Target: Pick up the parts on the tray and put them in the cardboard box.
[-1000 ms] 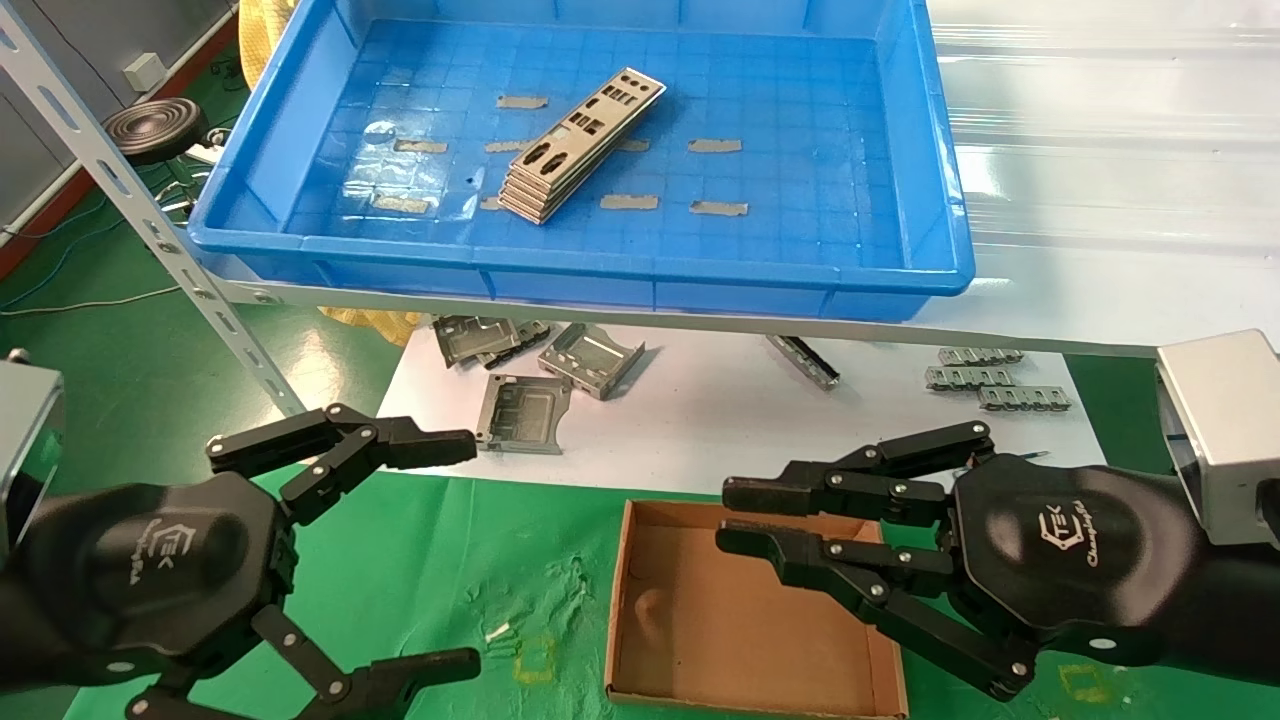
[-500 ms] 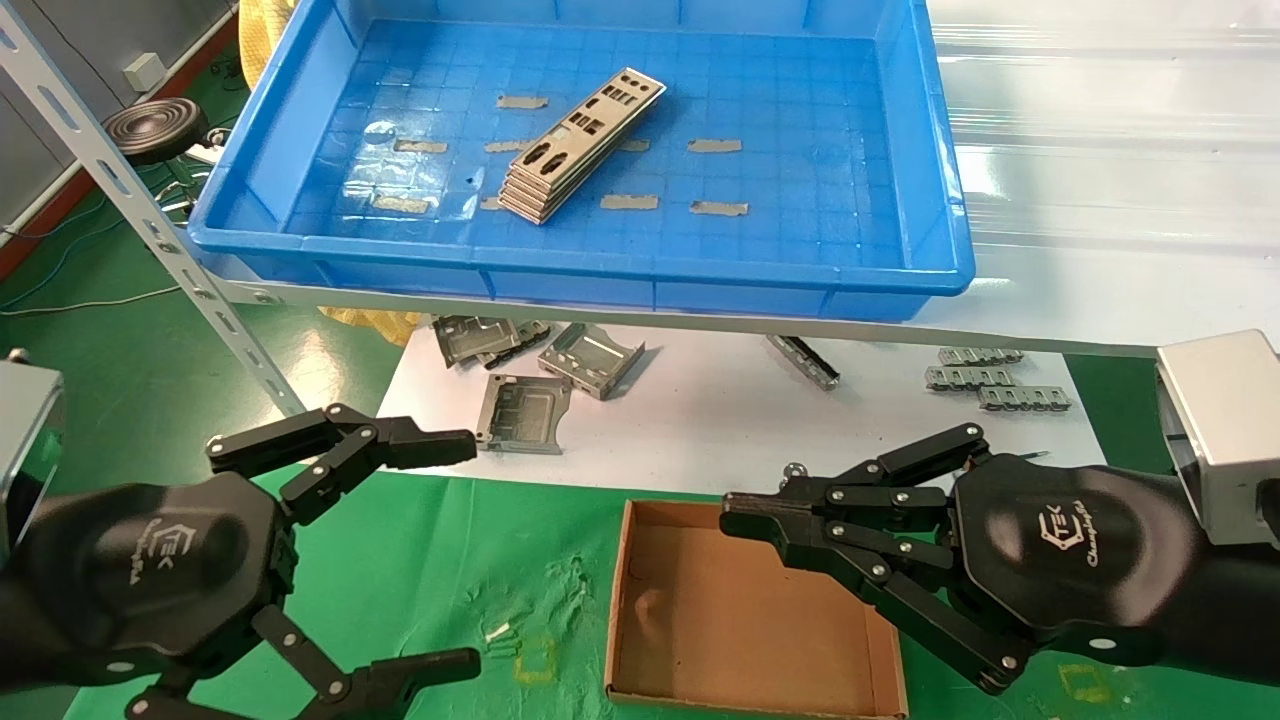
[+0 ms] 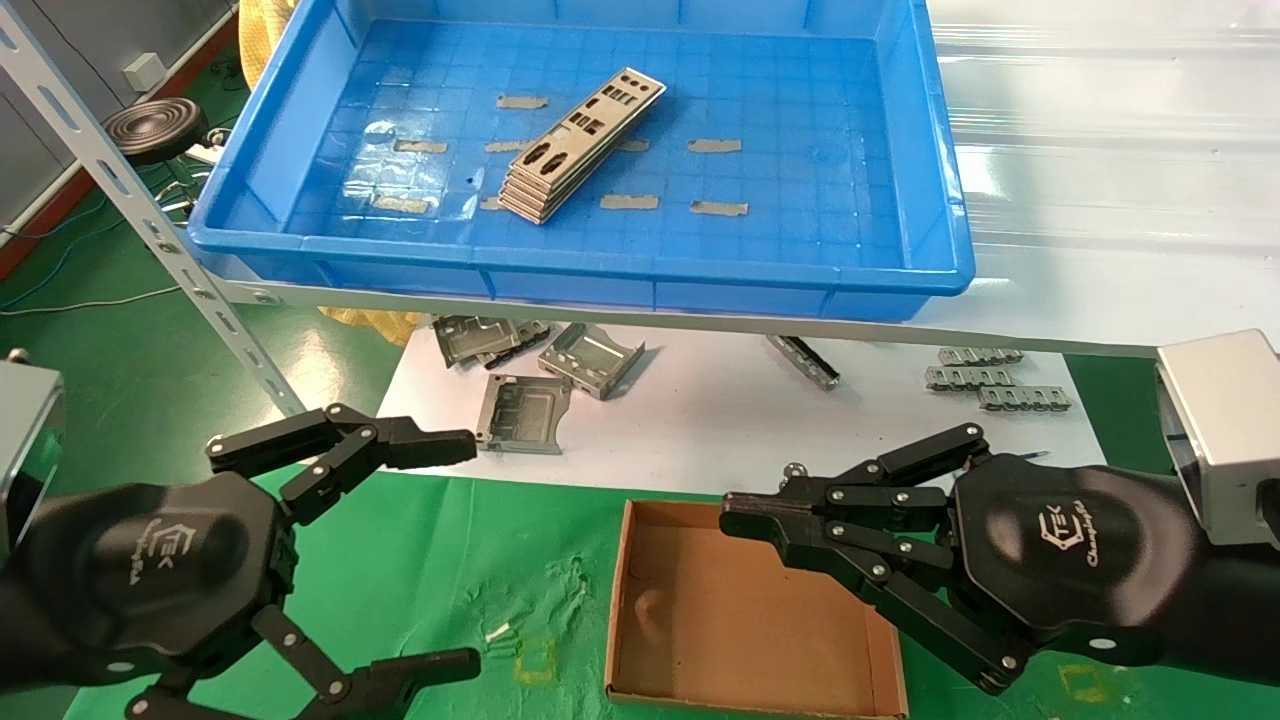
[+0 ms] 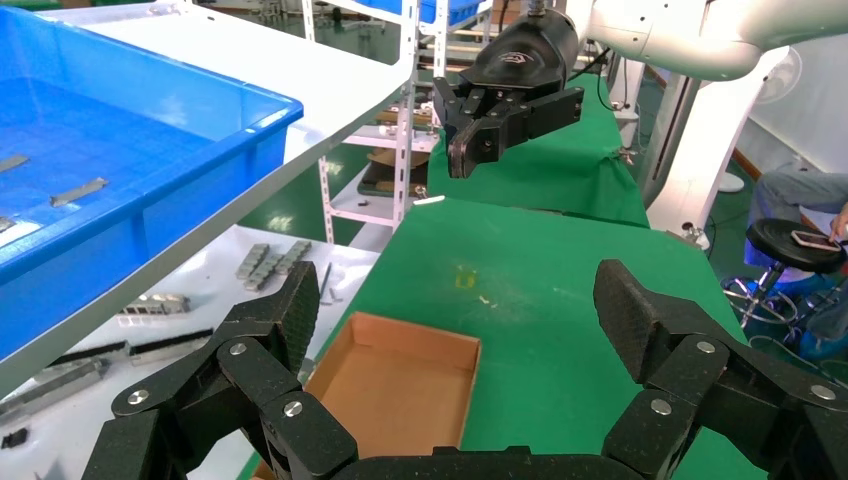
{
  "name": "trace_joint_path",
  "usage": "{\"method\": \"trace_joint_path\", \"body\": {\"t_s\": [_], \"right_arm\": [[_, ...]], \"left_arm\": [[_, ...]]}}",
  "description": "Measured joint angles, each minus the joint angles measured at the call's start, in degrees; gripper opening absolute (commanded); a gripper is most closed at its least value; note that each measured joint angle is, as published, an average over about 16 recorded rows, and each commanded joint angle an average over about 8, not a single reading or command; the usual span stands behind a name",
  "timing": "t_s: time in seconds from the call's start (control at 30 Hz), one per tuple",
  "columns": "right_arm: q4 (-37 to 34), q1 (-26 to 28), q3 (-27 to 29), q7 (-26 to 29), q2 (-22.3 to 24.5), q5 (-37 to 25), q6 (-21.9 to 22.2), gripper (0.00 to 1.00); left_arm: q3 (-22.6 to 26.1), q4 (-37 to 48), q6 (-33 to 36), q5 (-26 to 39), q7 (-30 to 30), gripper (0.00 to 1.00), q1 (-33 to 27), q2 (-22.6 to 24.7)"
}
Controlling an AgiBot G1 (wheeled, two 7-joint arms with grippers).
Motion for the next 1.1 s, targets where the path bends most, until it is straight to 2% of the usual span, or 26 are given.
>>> {"method": "trace_joint_path", "body": {"t_s": [0.93,1.1], "right_arm": [[0.0,0.0,0.0,0.0,0.0,0.0,0.0,0.02],[0.0,0.0,0.0,0.0,0.0,0.0,0.0,0.64]], "left_arm": [[0.0,0.0,0.0,0.0,0.0,1.0,0.0,0.0],[-0.03,-0.03,-0.02,0.03,0.07,1.0,-0.05,-0.01]]}}
